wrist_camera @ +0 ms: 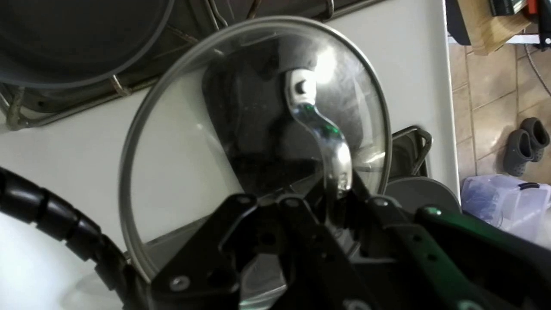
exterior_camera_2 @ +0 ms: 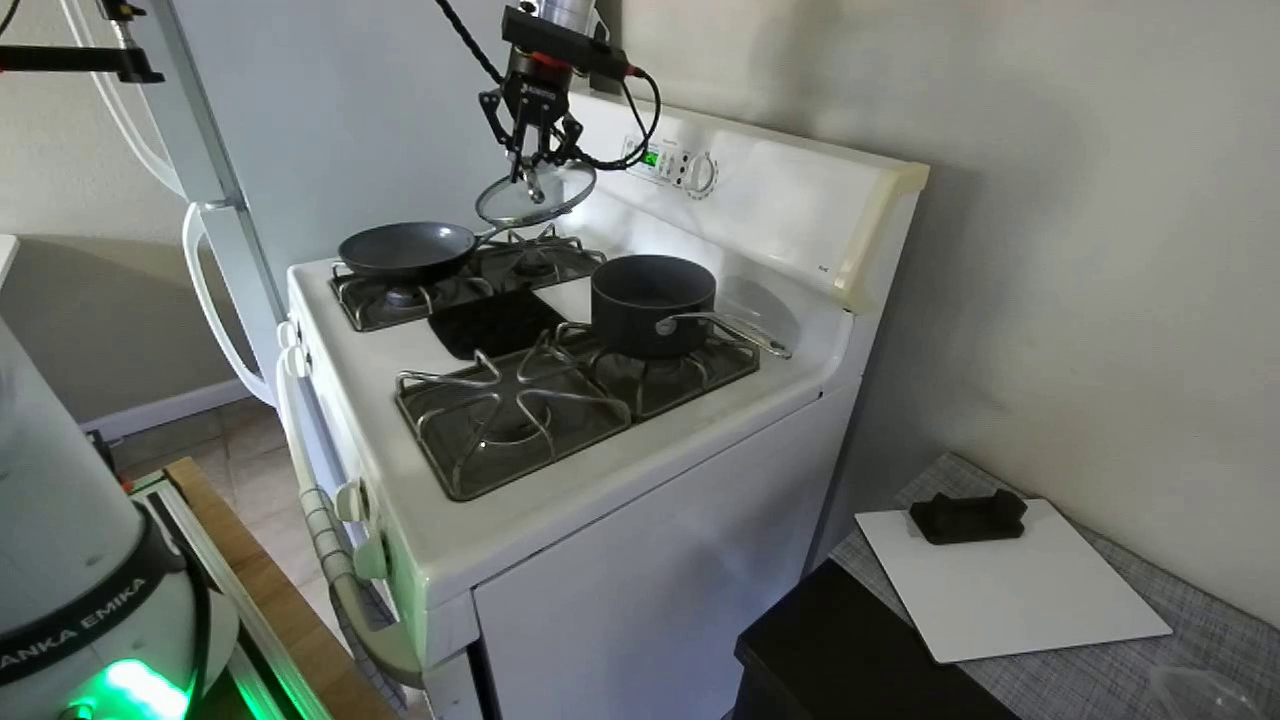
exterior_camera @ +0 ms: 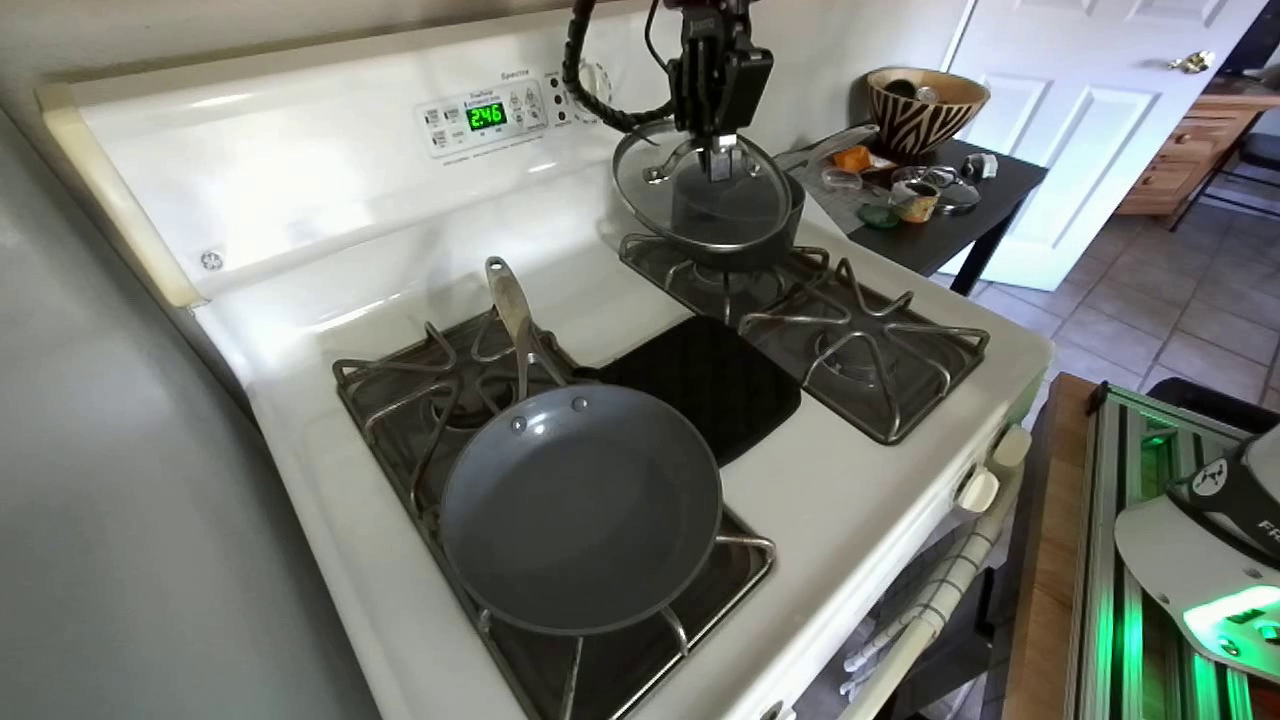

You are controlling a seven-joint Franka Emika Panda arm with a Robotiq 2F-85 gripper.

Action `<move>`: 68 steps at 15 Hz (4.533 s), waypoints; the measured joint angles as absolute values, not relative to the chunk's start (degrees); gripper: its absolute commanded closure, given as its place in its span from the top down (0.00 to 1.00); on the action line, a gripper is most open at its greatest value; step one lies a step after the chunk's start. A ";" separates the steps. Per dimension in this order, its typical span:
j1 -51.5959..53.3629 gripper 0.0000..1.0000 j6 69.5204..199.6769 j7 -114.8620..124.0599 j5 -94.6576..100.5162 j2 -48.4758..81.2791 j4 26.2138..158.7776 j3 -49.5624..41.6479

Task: Pick up the clear lid from the black oven mat and put it on the black pot

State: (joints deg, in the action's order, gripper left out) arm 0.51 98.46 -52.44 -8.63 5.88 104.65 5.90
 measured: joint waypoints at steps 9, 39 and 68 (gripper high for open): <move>-0.30 0.00 96.29 -55.27 -7.48 9.72 100.43 3.71; -6.24 0.00 91.00 -86.11 4.12 21.86 89.75 0.57; -6.60 0.00 91.02 -90.04 5.18 25.80 86.92 0.25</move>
State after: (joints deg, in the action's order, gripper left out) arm -6.60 91.02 -90.04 5.18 25.80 86.92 0.25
